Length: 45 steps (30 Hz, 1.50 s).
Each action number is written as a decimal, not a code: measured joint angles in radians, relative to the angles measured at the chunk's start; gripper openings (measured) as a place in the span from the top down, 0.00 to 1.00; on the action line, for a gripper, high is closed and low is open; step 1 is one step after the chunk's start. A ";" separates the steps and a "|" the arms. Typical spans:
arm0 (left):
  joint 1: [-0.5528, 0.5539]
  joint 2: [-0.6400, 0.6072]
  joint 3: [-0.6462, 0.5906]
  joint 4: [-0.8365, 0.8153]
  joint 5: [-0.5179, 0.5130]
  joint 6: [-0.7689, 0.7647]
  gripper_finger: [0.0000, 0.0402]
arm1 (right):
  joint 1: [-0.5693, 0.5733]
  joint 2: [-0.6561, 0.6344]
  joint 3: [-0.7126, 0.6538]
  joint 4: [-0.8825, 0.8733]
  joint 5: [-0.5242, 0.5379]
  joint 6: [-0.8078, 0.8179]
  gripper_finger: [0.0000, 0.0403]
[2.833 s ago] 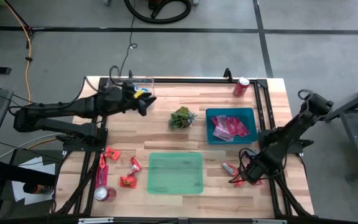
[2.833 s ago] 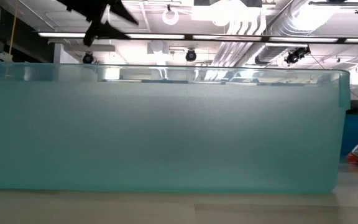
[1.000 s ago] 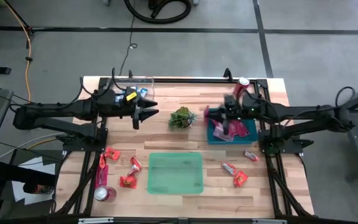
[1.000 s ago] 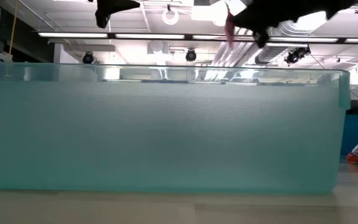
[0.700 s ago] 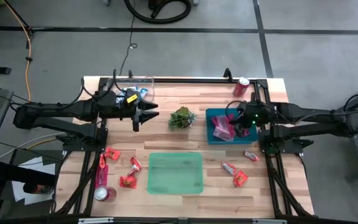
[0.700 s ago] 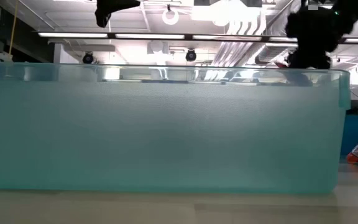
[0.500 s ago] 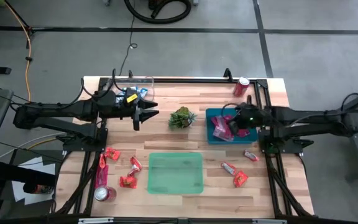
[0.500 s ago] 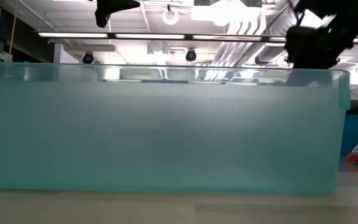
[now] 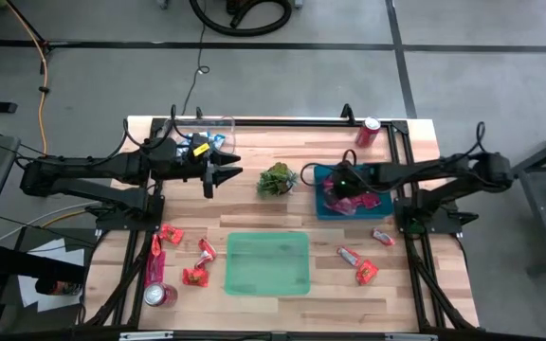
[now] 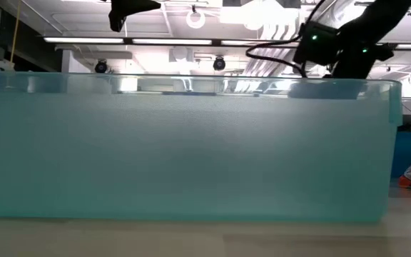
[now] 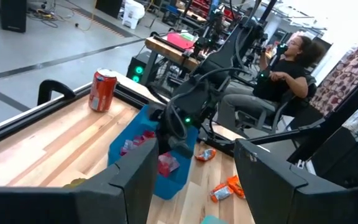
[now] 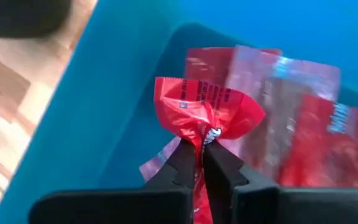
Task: Sort candy
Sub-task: Put the red candy into the blue bin
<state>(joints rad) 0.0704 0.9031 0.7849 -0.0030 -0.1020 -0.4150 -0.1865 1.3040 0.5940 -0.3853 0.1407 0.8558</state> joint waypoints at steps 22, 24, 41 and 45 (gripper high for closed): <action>0.000 0.000 0.000 -0.003 -0.009 -0.001 0.50 | -0.041 -0.048 0.386 -0.472 -0.046 -0.309 0.37; 0.000 0.000 0.000 -0.006 -0.009 -0.001 0.50 | -0.024 -0.108 0.414 -0.445 -0.038 -0.315 0.36; 0.001 0.000 0.000 -0.027 -0.009 0.000 0.50 | 0.155 -0.309 0.188 0.571 -0.037 -0.408 0.36; 0.001 0.000 0.000 -0.027 -0.009 -0.001 0.50 | 0.155 -0.302 0.188 0.574 -0.040 -0.411 0.36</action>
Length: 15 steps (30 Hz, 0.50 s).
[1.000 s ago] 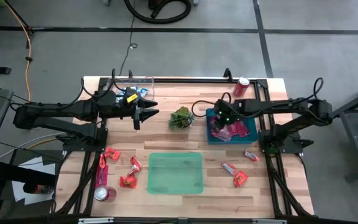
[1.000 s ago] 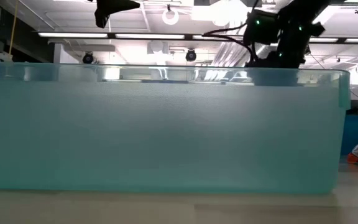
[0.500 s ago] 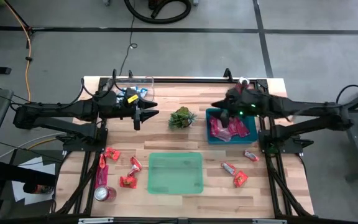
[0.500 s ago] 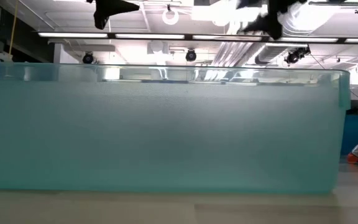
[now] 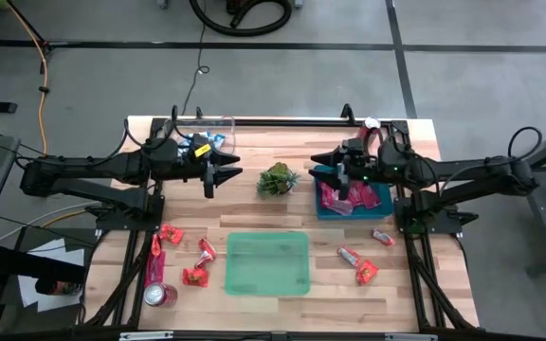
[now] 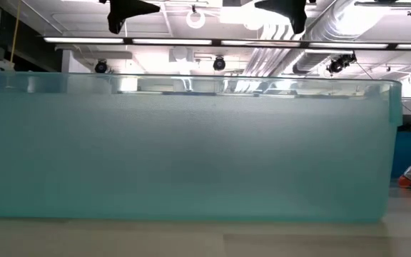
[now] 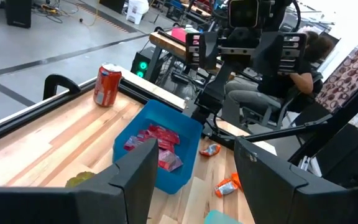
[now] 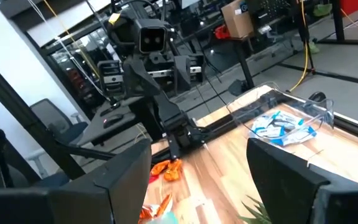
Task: Sort candy
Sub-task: Put the red candy into the blue bin
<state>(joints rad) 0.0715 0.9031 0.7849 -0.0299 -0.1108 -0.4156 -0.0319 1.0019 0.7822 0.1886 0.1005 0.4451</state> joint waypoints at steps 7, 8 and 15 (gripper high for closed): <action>-0.003 0.017 0.112 -0.288 -0.012 -0.194 0.50 | -0.001 -0.002 0.000 -0.005 -0.001 0.002 0.36; -0.008 0.030 0.150 -0.409 -0.009 -0.220 0.50 | -0.001 -0.002 0.000 -0.011 -0.002 0.002 0.36; -0.154 0.184 0.226 -1.138 0.162 -0.585 0.50 | -0.001 -0.002 0.000 -0.036 0.001 0.002 0.36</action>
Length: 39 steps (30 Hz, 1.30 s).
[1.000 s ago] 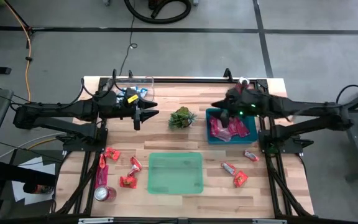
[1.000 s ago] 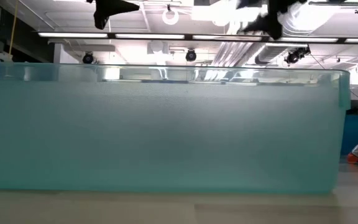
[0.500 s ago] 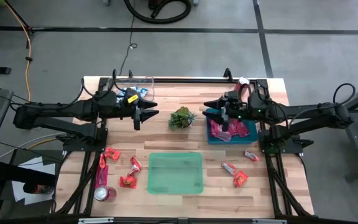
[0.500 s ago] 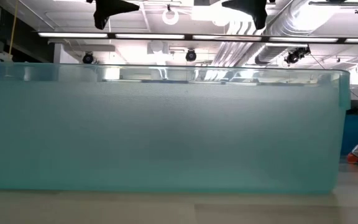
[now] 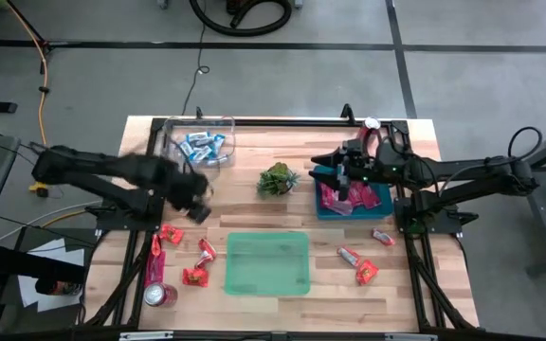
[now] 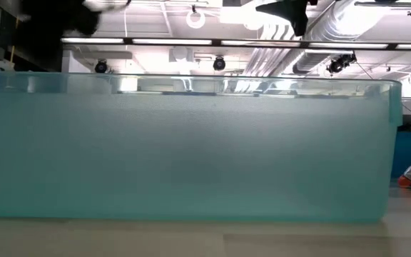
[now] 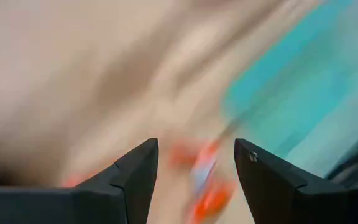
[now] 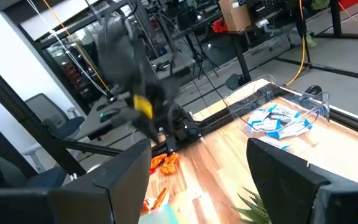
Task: Sort candy
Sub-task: Put the red candy into the blue bin
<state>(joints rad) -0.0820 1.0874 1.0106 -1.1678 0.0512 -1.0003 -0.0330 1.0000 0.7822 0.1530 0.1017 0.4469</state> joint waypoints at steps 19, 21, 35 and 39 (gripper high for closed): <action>-0.582 0.290 -0.281 0.094 0.393 -0.469 0.93 | 0.000 0.001 0.000 -0.127 0.022 -0.013 0.36; -0.583 0.316 -0.293 0.149 0.398 -0.463 0.97 | 0.000 0.002 0.000 -0.137 0.031 -0.015 0.36; -0.574 0.510 -0.328 0.282 0.504 -0.305 1.00 | 0.000 0.002 0.000 -0.172 0.047 -0.026 0.36; -0.572 0.554 -0.327 0.312 0.494 -0.304 1.00 | 0.000 0.002 0.000 -0.172 0.047 -0.024 0.36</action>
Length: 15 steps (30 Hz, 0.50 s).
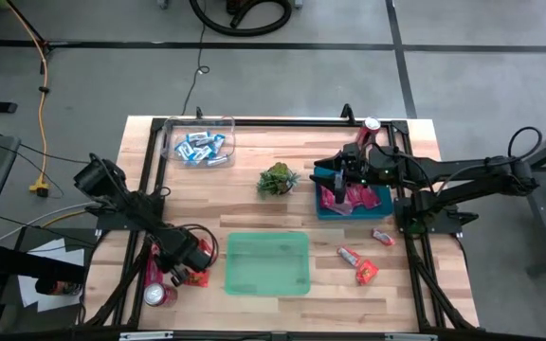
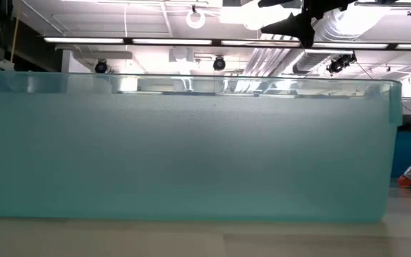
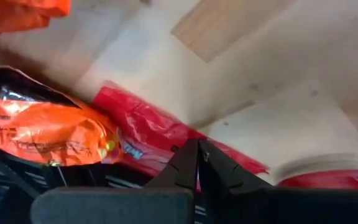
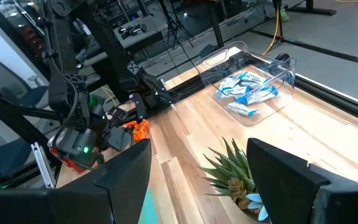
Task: Sort candy
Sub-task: Put the red candy into the blue bin
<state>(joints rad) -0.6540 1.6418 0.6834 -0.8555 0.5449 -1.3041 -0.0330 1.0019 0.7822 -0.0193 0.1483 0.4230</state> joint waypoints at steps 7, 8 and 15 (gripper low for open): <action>0.075 0.008 0.003 -0.020 -0.068 0.060 1.00 | 0.000 0.000 0.000 0.000 -0.001 0.022 0.36; 0.093 0.008 0.003 -0.023 -0.077 0.085 1.00 | 0.000 0.000 0.000 0.000 0.000 0.024 0.36; 0.246 0.008 0.032 -0.039 -0.177 0.273 1.00 | 0.000 0.000 0.000 0.000 -0.001 0.048 0.36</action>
<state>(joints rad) -0.4079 1.6493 0.7153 -0.8944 0.3681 -1.0306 -0.0330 1.0019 0.7822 -0.0193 0.1474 0.4709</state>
